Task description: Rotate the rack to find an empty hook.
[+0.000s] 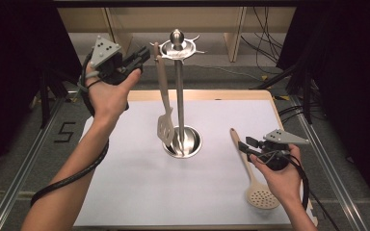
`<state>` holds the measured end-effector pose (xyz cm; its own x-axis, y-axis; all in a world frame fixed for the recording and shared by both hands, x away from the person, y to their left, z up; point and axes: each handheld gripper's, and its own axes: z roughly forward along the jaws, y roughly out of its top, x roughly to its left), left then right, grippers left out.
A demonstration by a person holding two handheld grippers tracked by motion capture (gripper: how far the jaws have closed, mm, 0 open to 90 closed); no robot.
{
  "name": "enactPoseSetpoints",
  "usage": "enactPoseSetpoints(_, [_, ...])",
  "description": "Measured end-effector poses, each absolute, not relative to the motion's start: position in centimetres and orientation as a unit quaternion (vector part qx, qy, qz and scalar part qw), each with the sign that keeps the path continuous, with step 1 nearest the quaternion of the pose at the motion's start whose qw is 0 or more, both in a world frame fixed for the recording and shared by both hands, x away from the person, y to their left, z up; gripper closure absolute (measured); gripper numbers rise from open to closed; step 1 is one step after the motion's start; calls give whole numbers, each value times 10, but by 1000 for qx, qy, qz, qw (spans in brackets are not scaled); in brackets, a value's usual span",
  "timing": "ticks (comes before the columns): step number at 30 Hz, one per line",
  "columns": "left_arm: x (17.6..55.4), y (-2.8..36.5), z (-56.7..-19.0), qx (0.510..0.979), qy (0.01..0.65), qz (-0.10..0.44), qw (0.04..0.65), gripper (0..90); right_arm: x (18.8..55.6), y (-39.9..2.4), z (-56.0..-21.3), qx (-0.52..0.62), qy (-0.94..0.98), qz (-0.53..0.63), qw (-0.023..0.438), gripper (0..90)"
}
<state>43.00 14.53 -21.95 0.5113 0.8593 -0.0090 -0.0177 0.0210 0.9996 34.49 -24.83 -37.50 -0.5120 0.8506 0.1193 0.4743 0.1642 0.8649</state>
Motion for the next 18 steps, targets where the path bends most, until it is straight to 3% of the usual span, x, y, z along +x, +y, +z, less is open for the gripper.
enactPoseSetpoints(9, [393, 169, -249, 593, 351, 370, 623, 591, 351, -256, -373, 443, 739, 457, 222, 621])
enactPoseSetpoints(18, [370, 187, -287, 591, 375, 350, 623, 550, 354, -261, -371, 457, 731, 459, 216, 622])
